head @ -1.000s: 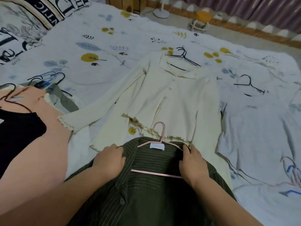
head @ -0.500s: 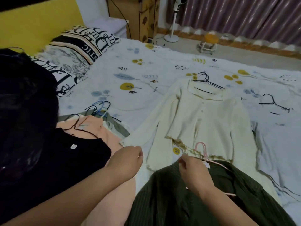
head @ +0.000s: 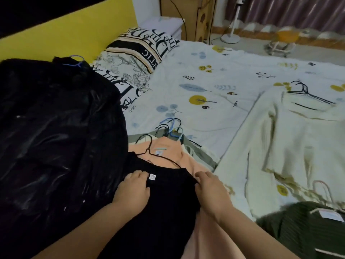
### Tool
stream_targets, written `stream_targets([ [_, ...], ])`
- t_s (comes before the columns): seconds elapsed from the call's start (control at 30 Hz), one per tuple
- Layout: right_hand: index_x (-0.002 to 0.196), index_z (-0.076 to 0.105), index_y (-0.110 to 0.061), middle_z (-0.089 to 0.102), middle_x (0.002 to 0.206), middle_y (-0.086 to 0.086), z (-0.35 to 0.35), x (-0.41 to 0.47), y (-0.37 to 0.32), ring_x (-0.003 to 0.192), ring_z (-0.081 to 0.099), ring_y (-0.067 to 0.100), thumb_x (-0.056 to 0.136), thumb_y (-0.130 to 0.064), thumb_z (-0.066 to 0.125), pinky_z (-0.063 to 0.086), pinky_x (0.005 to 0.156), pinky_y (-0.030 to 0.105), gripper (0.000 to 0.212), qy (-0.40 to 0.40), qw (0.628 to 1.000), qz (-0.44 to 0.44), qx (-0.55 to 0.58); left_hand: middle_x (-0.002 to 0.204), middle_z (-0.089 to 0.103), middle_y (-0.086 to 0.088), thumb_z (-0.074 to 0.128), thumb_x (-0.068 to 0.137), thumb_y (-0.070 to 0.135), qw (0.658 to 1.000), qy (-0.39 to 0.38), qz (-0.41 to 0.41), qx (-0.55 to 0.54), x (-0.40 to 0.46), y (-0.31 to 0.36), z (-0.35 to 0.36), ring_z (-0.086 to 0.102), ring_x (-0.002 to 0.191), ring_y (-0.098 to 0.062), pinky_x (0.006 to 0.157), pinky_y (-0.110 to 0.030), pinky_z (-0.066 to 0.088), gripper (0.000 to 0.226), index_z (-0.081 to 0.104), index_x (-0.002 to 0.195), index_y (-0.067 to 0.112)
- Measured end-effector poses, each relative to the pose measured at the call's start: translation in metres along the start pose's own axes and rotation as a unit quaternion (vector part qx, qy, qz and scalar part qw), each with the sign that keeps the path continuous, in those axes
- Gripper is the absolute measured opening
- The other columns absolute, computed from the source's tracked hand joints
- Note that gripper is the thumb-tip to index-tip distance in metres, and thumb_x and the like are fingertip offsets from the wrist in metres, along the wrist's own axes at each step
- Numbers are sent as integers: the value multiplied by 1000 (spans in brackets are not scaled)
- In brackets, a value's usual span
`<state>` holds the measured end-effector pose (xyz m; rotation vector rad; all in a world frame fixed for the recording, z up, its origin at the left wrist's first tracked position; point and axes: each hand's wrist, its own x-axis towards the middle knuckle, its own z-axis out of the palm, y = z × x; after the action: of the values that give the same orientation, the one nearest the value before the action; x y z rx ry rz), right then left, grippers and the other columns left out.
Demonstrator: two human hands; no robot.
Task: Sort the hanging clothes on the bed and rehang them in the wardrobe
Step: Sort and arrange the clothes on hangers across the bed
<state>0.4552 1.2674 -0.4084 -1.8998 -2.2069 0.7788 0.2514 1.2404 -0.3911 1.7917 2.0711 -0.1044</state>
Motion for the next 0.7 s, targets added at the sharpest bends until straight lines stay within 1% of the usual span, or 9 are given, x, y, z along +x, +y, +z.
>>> stream_targets([
  [0.07,122,49,-14,52,124,7,14,16,-10,114,47,24,94,-18,39,37,94,31,30,-1,999,-26,-23,154,20,-3,41,97,27,999,-20,-21,-14,7,-16,8,20,140,-18,113,-30,25,51,24,145,17],
  [0.13,126,44,-16,51,125,6,26,30,-17,115,46,24,95,-21,40,36,94,32,32,-5,999,-28,-42,158,5,-4,39,98,27,999,-42,-24,-20,12,-28,16,6,145,-19,115,-30,17,57,13,149,18],
  [0.23,127,42,-17,52,124,8,42,43,-26,114,47,27,97,-29,38,39,92,36,33,-26,996,4,-80,158,-3,-3,37,99,30,997,-75,-8,-10,16,-40,27,-6,145,-19,117,-30,12,60,7,150,19],
  [0.3,120,46,-14,54,119,10,46,46,-31,109,50,27,98,-30,38,40,86,35,29,-32,997,22,-60,158,-3,-3,37,99,30,997,-79,-3,-6,17,-43,33,-9,145,-20,117,-31,10,59,9,149,19],
  [0.4,101,48,-14,57,98,4,43,42,-38,90,53,24,98,-31,39,39,73,33,19,3,998,51,48,157,6,-2,38,99,32,998,-68,4,-3,16,-43,33,-5,145,-20,118,-34,12,54,18,147,18],
  [0.47,90,45,-17,52,80,-5,36,34,-44,78,50,20,97,-32,39,35,65,32,17,48,993,58,90,155,14,-1,38,98,32,998,-57,13,-4,14,-43,28,2,144,-19,118,-32,13,51,24,145,19],
  [0.57,86,42,-20,48,74,-7,17,12,-55,71,51,14,97,-29,36,32,55,25,16,73,994,50,67,149,25,3,39,98,31,998,-28,38,-33,8,-44,13,15,140,-13,115,-25,17,48,28,143,20],
  [0.63,83,39,-27,49,71,-8,9,-4,-57,63,47,6,97,-36,32,36,54,17,17,89,993,54,48,144,29,7,39,98,28,996,-1,50,-77,2,-43,-1,21,136,-10,110,-20,22,45,30,142,21],
  [0.7,80,39,-30,53,68,-8,2,-20,-59,63,51,8,92,-41,35,46,61,29,17,114,990,67,54,136,32,8,40,98,25,991,38,53,-113,-5,-42,-16,28,129,-8,104,-16,27,43,32,140,23],
])
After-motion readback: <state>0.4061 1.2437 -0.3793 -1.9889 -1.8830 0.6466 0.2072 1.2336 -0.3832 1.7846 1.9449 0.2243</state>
